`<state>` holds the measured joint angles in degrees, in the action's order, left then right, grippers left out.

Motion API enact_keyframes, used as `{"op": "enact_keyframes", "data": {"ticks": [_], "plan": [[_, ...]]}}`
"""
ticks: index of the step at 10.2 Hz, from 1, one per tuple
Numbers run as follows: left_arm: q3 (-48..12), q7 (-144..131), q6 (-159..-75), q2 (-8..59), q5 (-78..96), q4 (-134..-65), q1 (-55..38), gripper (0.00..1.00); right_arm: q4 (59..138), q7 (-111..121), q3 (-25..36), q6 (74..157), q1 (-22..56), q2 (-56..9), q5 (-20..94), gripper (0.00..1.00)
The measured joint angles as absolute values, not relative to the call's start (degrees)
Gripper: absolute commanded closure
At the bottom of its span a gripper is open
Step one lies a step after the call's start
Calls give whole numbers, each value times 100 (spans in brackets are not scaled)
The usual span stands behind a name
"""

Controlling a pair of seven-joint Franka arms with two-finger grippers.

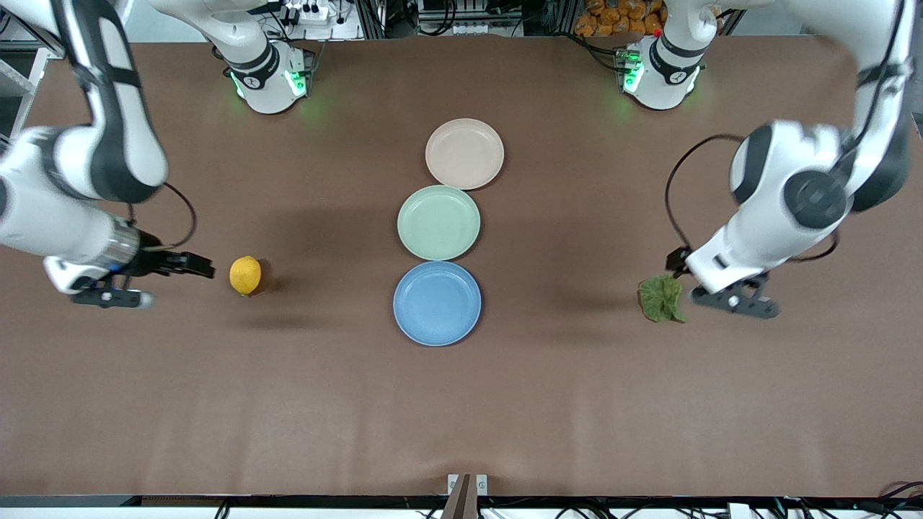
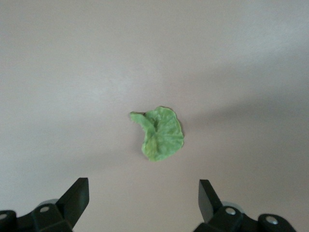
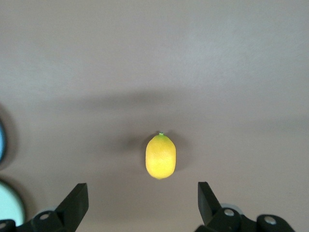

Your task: Pick lemon and lettuce from blue and beige plates

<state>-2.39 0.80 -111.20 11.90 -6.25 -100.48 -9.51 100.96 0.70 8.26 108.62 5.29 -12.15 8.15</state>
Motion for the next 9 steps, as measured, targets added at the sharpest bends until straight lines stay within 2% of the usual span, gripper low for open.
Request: {"op": "enact_keyframes", "data": {"ticks": [2, 5, 9], "plan": [[-238, 80, -10489, 840, -618, -9730, -954, 0, 9233, 179, 949, 10169, 505, -1184, 789, 0], [-220, 80, -9622, 428, -591, -9158, -953, 0, 8404, 258, 922, 9402, 514, -1179, 367, 0], [-154, -116, -9488, -195, -366, -9062, -884, 0, 7844, 263, 833, 8724, 525, -1090, 297, 0]]}}
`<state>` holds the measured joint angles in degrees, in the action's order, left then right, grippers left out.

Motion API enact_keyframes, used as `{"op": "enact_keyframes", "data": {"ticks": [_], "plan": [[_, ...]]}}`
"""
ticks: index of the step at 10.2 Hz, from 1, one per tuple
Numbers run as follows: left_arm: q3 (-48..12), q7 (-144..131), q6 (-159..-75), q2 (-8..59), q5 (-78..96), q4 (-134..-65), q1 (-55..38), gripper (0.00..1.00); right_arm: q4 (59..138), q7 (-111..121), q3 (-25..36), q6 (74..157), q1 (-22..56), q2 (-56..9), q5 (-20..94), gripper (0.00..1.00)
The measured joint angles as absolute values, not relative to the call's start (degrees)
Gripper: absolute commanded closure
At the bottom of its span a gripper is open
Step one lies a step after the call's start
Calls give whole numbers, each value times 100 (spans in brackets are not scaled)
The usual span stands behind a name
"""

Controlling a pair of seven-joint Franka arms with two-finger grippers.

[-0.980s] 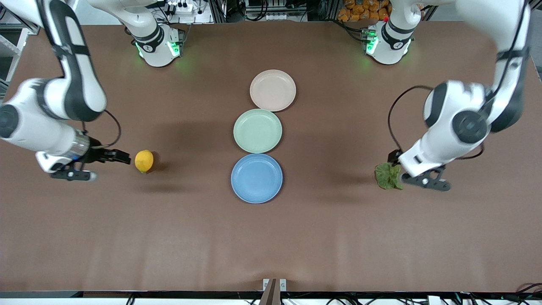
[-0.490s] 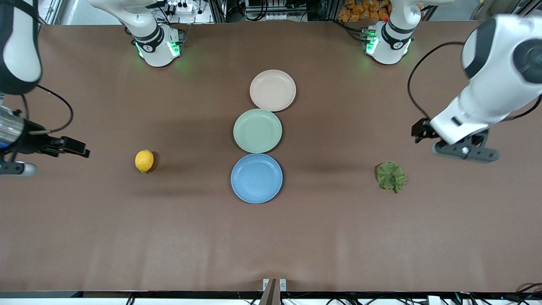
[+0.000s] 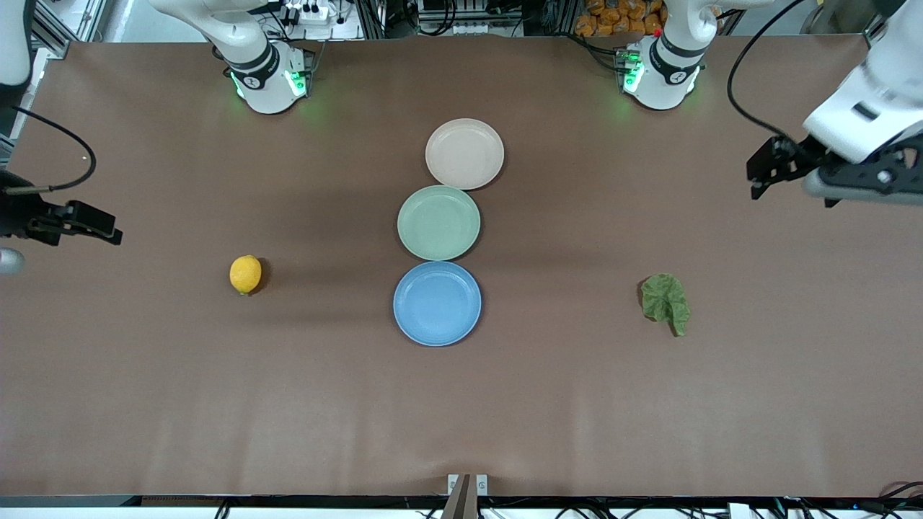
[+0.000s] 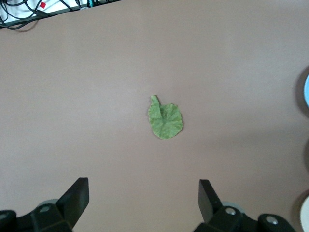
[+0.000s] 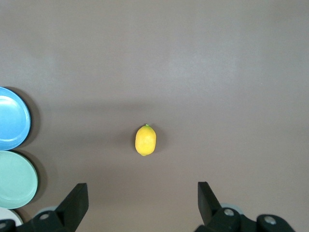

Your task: Pick lemon and lettuce from blue and beige plates

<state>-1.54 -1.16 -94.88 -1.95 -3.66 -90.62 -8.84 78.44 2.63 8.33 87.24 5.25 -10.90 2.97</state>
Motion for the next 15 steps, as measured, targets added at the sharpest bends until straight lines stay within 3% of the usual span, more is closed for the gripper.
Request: {"op": "enact_keyframes", "data": {"ticks": [8, 15], "plan": [[114, -290, -9480, -308, -134, -9062, -608, 0, 7828, 262, 425, 8377, 411, -906, 236, 0], [-275, -306, -9456, -308, -120, -9062, -246, 0, 7731, 263, 378, 8264, 410, -884, 297, 0]]}}
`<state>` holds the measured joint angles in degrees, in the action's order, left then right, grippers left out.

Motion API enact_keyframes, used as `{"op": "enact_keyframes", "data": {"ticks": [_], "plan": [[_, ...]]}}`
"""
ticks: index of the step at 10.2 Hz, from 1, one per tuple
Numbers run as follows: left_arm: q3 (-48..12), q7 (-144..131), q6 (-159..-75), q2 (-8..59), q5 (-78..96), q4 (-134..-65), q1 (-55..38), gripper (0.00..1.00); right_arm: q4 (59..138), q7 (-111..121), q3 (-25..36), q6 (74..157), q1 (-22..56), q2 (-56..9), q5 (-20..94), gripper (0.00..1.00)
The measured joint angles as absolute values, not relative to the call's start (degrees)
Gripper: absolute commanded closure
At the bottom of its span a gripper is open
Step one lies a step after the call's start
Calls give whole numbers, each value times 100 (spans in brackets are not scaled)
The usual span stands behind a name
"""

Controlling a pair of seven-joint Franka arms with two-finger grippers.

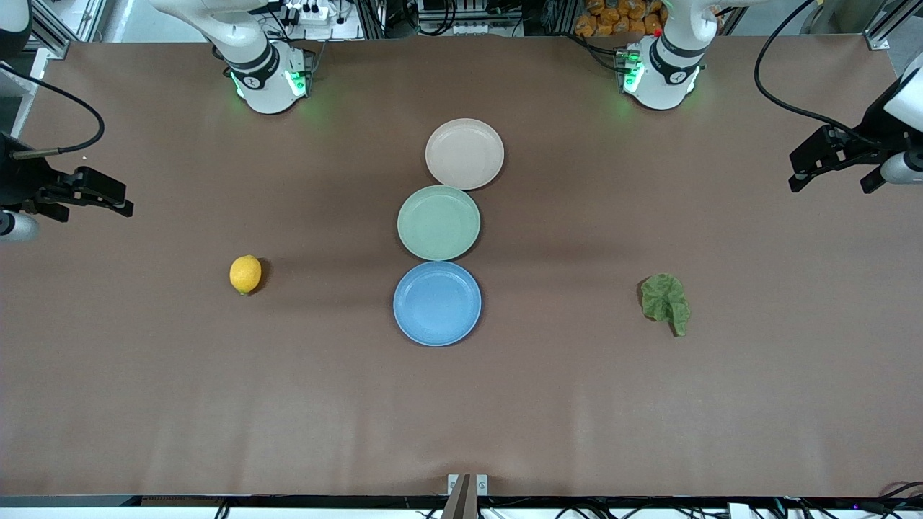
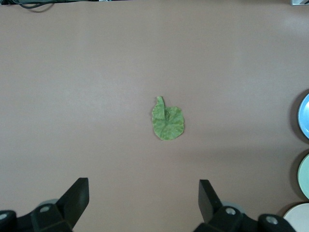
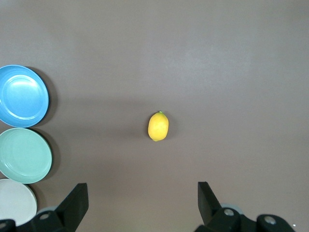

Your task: Pick lemon and lettuce from blue and beige plates

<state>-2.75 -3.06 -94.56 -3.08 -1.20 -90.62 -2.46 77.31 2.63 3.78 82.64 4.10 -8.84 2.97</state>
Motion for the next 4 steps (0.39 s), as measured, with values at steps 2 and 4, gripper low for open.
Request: {"op": "enact_keyframes", "data": {"ticks": [2, 4], "plan": [[-279, -306, -9456, -308, -120, -9062, -232, 0, 7724, 263, 374, 8159, 410, -883, 305, 0], [-286, -306, -9456, -308, -120, -9062, -229, 0, 7713, 263, 349, 8151, 410, -878, 305, 0]]}}
